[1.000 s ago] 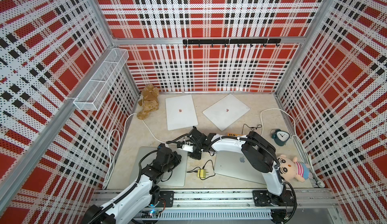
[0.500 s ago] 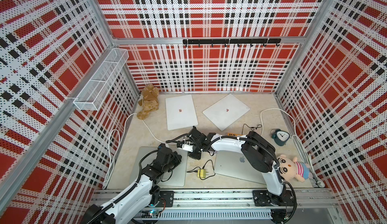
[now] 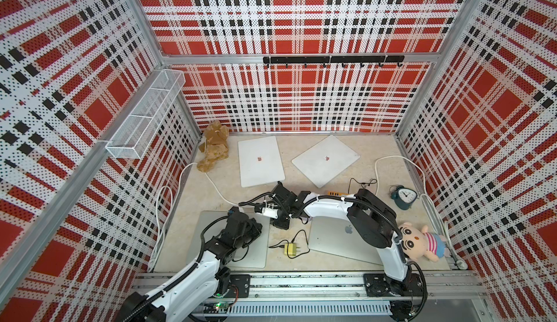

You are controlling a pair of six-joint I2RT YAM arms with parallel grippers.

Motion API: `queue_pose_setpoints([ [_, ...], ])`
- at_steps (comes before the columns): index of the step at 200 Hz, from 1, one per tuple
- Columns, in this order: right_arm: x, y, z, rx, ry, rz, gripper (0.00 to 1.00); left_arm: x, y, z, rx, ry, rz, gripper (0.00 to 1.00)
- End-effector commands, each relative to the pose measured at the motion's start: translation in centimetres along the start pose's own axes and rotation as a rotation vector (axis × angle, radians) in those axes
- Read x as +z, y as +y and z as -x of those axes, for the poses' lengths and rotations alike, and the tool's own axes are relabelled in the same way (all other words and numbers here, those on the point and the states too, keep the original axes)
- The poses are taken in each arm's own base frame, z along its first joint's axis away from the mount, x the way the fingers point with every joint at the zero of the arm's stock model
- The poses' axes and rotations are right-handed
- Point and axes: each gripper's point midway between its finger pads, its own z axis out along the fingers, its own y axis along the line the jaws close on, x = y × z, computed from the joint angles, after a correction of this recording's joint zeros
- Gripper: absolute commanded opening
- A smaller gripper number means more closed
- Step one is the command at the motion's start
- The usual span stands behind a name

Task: Unplug the laptop charger
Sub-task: Remove the charging cable from the laptop.

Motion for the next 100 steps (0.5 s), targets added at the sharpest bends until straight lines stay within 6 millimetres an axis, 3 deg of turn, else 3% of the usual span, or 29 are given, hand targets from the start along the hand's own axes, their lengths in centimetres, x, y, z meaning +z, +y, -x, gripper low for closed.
queue_pose_setpoints([
  [1, 0.8, -0.2, -2.8, -0.047, 0.105, -0.045, 0.02, 0.2, 0.4, -0.1, 0.007, -0.01, 0.0, 0.0],
  [41, 0.5, 0.0, -2.0, -0.008, 0.068, -0.023, 0.03, 0.3, 0.3, -0.2, 0.005, -0.01, 0.0, 0.0],
  [100, 0.1, -0.5, -3.3, -0.04, 0.125, -0.069, 0.03, 0.4, 0.3, -0.2, 0.009, -0.009, 0.001, 0.0],
])
